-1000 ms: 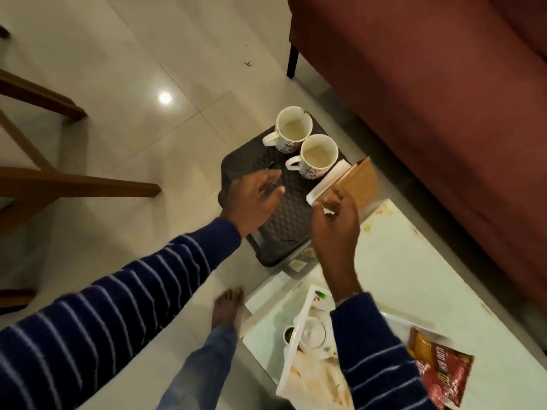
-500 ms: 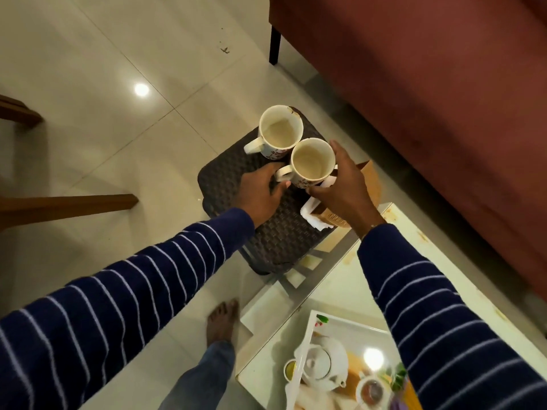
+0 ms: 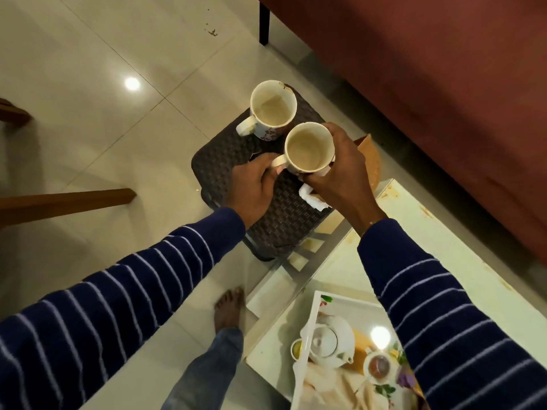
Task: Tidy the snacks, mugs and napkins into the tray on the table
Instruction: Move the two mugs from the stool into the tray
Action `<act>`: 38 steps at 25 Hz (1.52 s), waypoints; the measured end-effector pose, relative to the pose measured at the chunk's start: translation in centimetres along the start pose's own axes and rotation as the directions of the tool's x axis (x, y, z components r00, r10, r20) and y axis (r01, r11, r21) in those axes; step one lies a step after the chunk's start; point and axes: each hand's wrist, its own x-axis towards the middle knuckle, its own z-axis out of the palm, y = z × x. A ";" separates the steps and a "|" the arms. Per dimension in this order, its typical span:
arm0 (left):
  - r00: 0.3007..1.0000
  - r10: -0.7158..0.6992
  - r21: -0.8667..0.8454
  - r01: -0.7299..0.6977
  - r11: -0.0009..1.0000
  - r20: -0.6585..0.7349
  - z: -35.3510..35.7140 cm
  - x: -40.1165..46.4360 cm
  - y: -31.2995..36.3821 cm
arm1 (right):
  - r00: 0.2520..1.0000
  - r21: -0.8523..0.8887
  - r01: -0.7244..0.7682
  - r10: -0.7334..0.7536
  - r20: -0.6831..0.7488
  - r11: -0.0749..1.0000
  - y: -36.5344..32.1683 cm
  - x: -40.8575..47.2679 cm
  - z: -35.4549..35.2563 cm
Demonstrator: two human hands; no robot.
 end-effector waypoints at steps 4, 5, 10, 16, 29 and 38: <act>0.984 0.166 0.007 -0.166 0.986 -0.071 -2.0 -4.3 3.3 | 0.995 0.004 -0.007 0.007 -0.096 1.000 -2.3 -6.0 -3.2; 0.977 0.200 0.015 -0.200 0.980 -0.077 -2.4 -5.9 4.3 | 0.993 0.006 -0.013 0.014 -0.116 1.000 -2.7 -8.0 -4.1; 0.959 0.284 -0.067 -0.283 0.957 0.014 -1.6 -13.8 7.7 | 0.969 0.049 -0.101 0.109 -0.222 0.994 -2.8 -19.2 -6.8; 0.921 0.229 -0.215 -0.165 0.963 0.315 3.7 -20.7 7.4 | 0.909 0.001 -0.290 0.276 -0.311 0.957 1.8 -29.3 -6.7; 0.798 0.048 0.069 -0.111 0.991 0.600 10.2 -23.6 3.6 | 0.830 0.213 -0.441 0.486 -0.274 0.872 9.7 -34.5 -0.7; 0.796 -0.022 0.123 -0.066 0.990 0.604 11.1 -23.6 2.4 | 0.822 0.197 -0.472 0.510 -0.253 0.859 10.2 -34.2 0.4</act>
